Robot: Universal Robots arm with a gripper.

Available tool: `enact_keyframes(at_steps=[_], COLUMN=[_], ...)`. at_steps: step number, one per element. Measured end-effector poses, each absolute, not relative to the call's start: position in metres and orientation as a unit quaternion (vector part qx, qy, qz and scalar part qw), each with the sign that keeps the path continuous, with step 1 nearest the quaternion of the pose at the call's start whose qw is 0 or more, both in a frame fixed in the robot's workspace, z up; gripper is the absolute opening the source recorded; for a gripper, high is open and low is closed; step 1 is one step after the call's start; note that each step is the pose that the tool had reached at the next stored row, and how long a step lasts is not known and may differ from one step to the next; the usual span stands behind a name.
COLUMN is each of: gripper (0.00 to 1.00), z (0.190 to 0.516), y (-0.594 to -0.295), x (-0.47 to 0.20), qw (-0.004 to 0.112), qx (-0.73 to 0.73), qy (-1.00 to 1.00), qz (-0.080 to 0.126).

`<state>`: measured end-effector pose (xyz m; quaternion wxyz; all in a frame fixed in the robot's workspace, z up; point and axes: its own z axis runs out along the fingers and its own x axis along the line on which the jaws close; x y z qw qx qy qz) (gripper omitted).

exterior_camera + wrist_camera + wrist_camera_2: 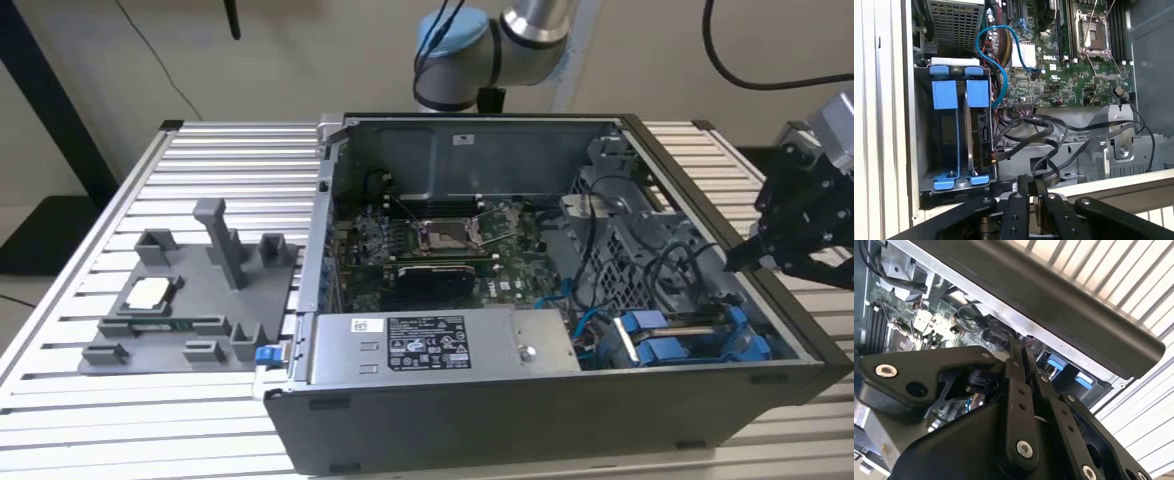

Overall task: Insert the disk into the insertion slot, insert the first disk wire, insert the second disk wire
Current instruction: 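Insert the second disk wire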

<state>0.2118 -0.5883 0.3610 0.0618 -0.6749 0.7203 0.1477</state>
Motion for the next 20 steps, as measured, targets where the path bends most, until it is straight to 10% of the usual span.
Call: enact_keyframes(at_steps=[20], gripper=[0.16], z=[0.380], y=[-0.591], x=[0.163], qw=[0.073], qx=[-0.671], qy=[0.722], qz=[0.152])
